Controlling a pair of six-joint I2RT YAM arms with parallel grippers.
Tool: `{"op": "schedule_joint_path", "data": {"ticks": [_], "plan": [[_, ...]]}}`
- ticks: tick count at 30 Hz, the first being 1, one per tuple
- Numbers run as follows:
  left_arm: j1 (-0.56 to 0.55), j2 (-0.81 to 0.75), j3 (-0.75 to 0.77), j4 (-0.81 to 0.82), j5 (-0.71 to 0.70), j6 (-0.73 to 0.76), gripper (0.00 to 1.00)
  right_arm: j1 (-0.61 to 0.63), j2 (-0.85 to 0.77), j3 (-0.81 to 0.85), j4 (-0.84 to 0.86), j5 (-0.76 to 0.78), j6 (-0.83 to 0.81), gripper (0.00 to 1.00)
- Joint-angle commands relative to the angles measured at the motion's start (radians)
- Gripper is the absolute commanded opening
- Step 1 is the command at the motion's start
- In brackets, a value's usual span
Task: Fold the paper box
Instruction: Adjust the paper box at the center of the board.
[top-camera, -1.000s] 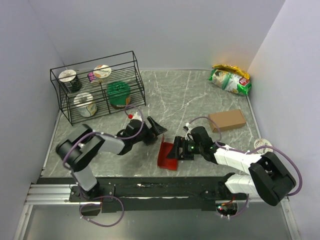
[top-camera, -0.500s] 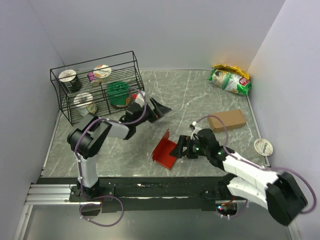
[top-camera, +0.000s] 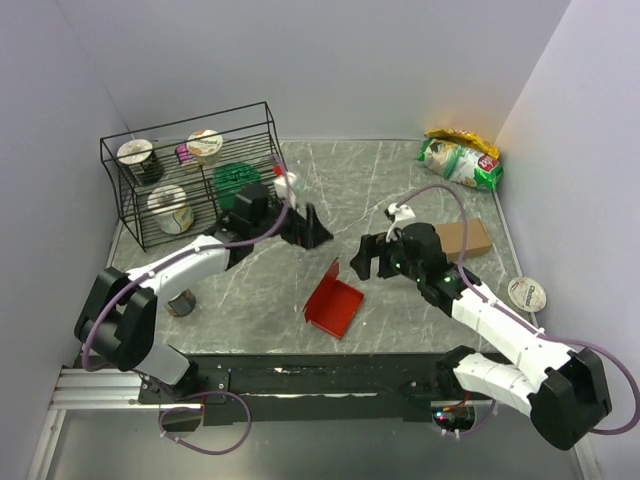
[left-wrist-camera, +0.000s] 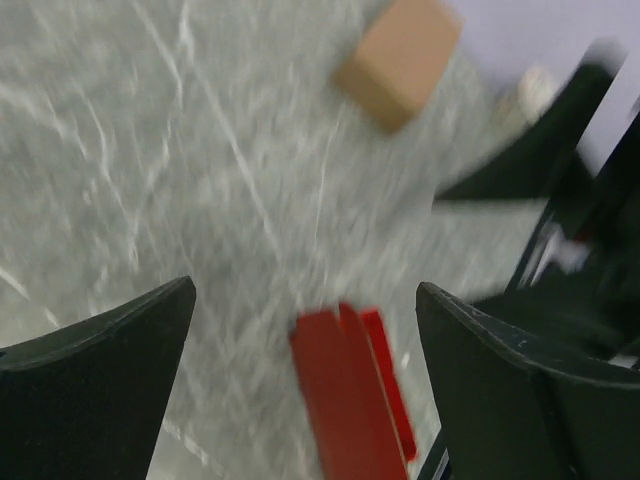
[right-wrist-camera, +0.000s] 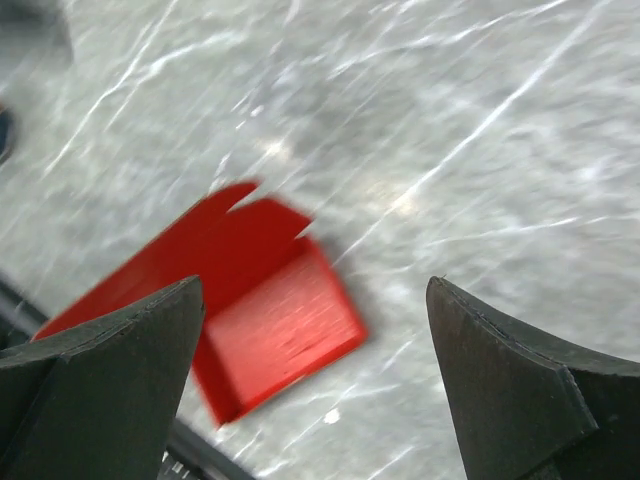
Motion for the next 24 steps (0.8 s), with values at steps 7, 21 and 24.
{"op": "schedule_joint_path", "data": {"ticks": [7, 21, 24], "plan": [[-0.159, -0.029, 0.063, -0.526, -0.186, 0.253, 0.99, -0.099, -0.062, 0.027, -0.034, 0.004, -0.037, 0.99], [-0.236, 0.105, 0.19, -0.704, -0.198, 0.457, 0.4, -0.122, -0.108, -0.036, -0.074, 0.03, -0.024, 0.99], [-0.244, 0.118, 0.219, -0.721, -0.18, 0.526, 0.27, -0.122, -0.107, -0.051, -0.059, 0.015, -0.022, 0.99]]}}
